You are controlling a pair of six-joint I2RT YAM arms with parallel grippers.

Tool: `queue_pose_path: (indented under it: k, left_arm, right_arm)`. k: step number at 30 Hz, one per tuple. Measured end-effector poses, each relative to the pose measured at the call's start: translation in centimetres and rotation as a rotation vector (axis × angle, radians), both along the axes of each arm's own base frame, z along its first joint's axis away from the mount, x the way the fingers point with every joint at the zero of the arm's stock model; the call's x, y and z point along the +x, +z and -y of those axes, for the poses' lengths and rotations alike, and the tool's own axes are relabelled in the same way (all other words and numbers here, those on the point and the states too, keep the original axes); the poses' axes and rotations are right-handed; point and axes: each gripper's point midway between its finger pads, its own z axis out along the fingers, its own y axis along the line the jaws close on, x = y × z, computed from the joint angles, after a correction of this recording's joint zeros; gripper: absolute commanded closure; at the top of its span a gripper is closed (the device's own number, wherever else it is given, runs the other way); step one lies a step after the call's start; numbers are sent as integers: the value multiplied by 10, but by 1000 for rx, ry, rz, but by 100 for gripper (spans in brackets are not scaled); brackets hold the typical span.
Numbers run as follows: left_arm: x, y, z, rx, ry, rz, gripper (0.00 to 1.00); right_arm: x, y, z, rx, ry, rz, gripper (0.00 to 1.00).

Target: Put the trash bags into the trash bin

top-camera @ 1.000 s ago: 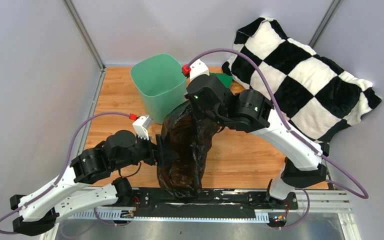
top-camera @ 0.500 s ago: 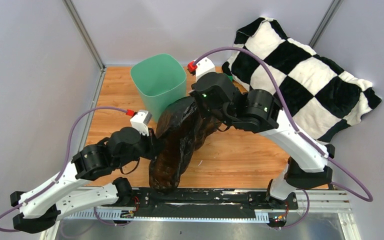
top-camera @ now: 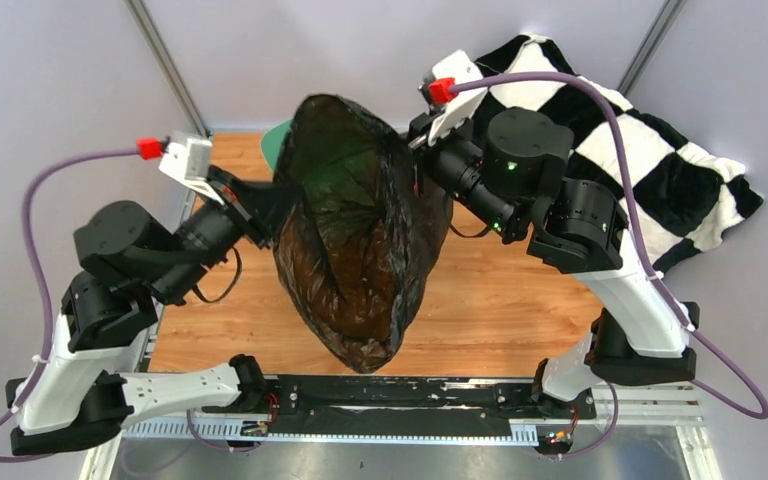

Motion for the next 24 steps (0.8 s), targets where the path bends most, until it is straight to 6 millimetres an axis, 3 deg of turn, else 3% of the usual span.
queue_pose_path:
  k: [3,4,6,8,12,16,20,24]
  left_arm:
    - [12,39,-5,-25,69,97,100]
    - [17,52,-6,-28,96,125,100]
    - [27,75,-4,-27,139,175,100]
    - [37,99,-1,-27,183,221,100]
    - [53,123,3,-3,260,283,100]
    - [74,129,-5,37,344,312,100]
    - [105,123,-37,53,469,302,100]
    - [130,108,-56,60,521,268,100]
  right_arm:
    - [3,32,-3,79,3,96,100]
    - [5,53,-4,134,1,157,100]
    - [5,65,-4,159,-1,193,100]
    - [7,89,-3,217,-11,270,100]
    - [14,117,-9,277,-36,377,100]
    - [36,123,-26,287,-55,428,100]
    - [63,106,-51,251,-50,427,100]
    - [79,88,-78,223,-20,419,100]
